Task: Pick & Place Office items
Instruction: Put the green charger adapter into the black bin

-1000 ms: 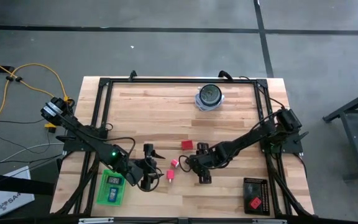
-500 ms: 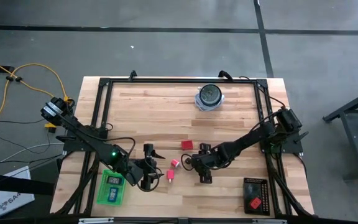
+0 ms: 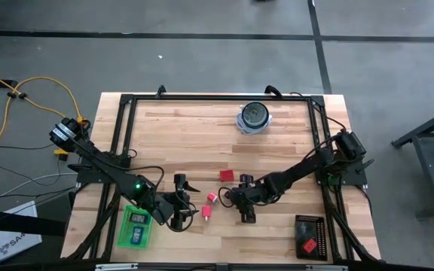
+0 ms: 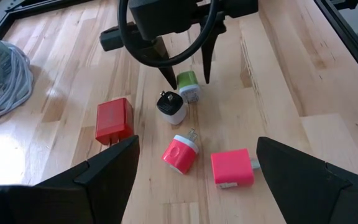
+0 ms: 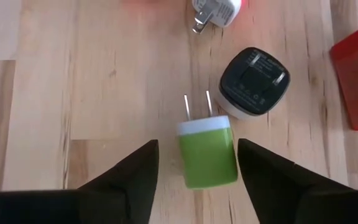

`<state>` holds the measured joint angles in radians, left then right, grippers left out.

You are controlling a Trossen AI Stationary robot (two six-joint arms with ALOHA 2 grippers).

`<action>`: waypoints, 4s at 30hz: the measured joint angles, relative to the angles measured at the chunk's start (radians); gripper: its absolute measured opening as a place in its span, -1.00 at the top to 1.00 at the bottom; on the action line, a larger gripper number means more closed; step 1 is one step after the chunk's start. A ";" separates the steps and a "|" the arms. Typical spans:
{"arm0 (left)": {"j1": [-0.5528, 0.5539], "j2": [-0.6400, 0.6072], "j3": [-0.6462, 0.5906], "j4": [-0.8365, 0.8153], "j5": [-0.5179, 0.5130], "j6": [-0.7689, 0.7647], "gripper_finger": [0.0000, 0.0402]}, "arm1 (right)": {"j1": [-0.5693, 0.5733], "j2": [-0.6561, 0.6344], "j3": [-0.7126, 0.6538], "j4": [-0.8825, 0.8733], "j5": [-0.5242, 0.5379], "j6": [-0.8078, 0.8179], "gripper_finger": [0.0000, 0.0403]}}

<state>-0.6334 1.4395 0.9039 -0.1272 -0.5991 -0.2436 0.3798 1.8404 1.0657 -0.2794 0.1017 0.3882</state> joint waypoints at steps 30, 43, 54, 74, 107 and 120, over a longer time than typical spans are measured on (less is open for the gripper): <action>0.000 0.000 0.000 0.000 0.000 0.000 -0.58 | 0.000 0.000 0.000 0.000 -0.007 0.000 0.32; 0.000 0.000 0.000 0.000 0.000 0.000 -0.58 | 0.000 -0.003 -0.042 0.061 -0.019 0.008 0.31; 0.000 0.000 0.000 0.000 0.000 0.000 -0.58 | 0.000 -0.002 -0.048 0.084 -0.023 0.000 0.31; 0.000 0.000 0.000 0.000 0.000 0.000 -0.58 | 0.000 -0.030 -0.052 0.041 -0.084 0.036 0.46; 0.000 0.000 0.000 0.000 0.000 0.001 -0.58 | 0.236 -0.430 -0.050 -0.474 0.083 0.549 0.48; 0.010 0.000 0.000 0.005 0.000 0.001 -0.58 | 0.505 -0.429 -0.050 -0.594 0.076 1.011 0.48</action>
<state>-0.6239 1.4395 0.9039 -0.1220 -0.5988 -0.2428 0.8850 1.4115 1.0157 -0.8739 0.1782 1.3995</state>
